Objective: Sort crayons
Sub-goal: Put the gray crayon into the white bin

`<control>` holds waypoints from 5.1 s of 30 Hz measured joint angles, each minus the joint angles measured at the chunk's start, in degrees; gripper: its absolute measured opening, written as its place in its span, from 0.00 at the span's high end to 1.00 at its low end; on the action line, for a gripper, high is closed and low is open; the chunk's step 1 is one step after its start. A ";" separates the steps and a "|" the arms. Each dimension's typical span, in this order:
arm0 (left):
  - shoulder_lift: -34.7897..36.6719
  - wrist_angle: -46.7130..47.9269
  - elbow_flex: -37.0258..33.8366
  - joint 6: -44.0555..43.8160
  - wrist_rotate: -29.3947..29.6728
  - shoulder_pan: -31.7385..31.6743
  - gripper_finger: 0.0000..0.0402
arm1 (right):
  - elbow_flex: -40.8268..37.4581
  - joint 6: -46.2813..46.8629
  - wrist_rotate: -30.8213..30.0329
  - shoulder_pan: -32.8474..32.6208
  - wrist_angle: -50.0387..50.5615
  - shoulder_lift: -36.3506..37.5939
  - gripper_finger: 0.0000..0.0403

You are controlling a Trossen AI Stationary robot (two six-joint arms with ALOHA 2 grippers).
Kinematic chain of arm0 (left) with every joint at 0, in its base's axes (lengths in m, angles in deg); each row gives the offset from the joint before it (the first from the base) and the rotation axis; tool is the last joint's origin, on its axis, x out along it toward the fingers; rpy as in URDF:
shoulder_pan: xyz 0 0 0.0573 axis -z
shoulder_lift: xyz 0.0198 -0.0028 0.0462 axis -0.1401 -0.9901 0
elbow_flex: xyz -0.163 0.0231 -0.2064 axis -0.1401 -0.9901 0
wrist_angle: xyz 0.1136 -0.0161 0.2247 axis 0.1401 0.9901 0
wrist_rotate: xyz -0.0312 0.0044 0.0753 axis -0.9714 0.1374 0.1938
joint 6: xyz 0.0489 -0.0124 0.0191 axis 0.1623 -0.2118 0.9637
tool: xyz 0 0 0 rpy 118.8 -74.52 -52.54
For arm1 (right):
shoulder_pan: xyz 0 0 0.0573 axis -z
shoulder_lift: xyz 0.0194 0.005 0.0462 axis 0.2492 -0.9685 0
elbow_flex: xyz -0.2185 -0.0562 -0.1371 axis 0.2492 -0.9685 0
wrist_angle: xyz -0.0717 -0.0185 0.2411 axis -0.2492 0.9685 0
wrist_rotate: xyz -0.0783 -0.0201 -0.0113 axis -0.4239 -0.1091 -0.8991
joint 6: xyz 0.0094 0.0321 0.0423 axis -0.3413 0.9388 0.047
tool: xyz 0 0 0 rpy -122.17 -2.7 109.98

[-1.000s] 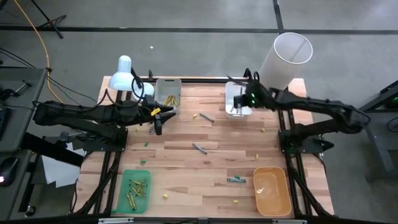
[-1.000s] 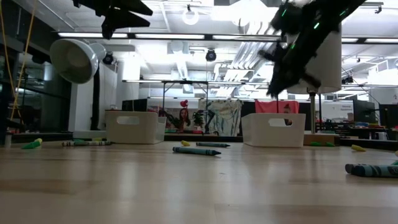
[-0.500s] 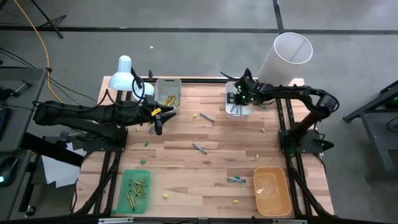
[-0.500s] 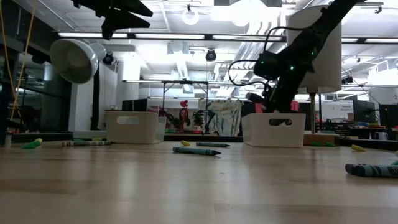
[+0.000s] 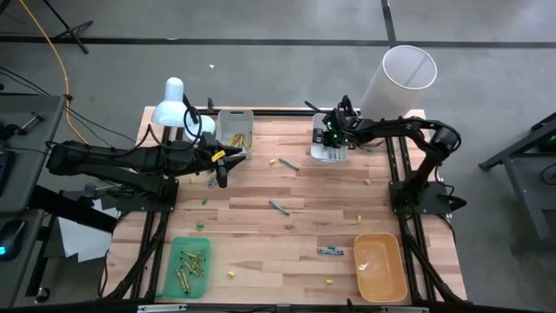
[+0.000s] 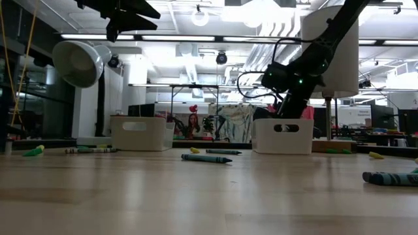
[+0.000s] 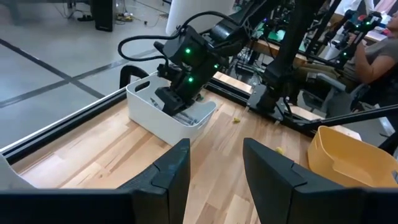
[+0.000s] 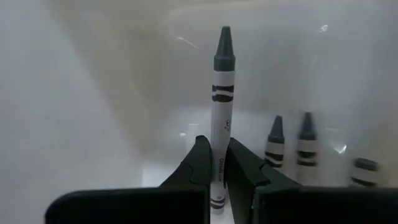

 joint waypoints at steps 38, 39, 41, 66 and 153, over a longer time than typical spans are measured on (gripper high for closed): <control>0.00 -0.05 0.02 0.00 0.79 -0.07 0.66 | -0.39 -21.02 4.64 -8.92 8.16 34.05 0.60; 0.00 -0.07 0.02 0.00 0.79 -0.07 0.66 | -0.39 -21.04 4.80 -11.02 8.10 35.59 0.60; 0.00 -0.22 0.02 -0.17 0.79 -0.07 0.66 | -0.42 -21.05 4.82 -15.36 7.44 38.19 0.60; -0.02 -4.02 0.06 -3.02 0.76 -0.07 0.66 | -0.46 -29.04 -6.41 -39.69 -10.22 39.74 0.60; -33.64 41.68 2.80 -12.70 -10.74 -9.11 0.78 | -0.46 -25.88 -13.37 -39.65 -4.18 39.70 0.60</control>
